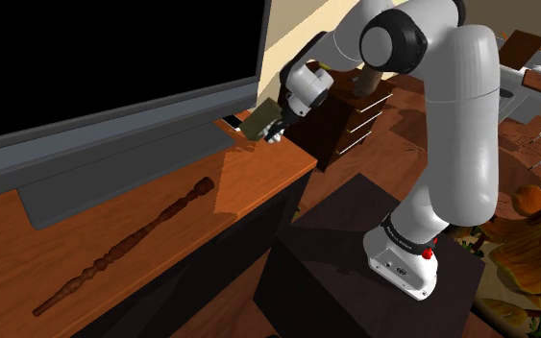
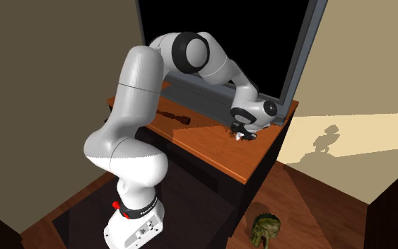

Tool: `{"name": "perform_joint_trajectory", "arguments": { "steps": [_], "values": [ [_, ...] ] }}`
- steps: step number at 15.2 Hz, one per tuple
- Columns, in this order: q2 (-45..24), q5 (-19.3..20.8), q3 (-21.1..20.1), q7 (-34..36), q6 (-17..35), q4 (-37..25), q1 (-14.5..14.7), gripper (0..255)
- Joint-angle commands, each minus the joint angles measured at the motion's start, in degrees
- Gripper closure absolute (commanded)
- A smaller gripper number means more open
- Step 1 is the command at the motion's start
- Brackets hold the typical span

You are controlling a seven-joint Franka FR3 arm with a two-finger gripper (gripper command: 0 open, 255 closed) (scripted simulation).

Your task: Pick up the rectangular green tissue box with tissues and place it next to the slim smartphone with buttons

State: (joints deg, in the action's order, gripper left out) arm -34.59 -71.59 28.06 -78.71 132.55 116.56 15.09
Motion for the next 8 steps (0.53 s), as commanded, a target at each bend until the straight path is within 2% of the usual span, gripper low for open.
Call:
{"name": "perform_joint_trajectory", "arguments": {
  "steps": [1, 5, 8],
  "values": [
    [-0.3, 0.1, -0.1, 0.1, 0.1, 0.2, 0.1, 0],
    [-0.5, -0.1, -0.2, 0.0, 0.1, 0.0, 0.0, 0],
    [4.2, 4.3, 2.7, 1.9, -1.8, 2.3, 0.4, 0]
  ]
}}
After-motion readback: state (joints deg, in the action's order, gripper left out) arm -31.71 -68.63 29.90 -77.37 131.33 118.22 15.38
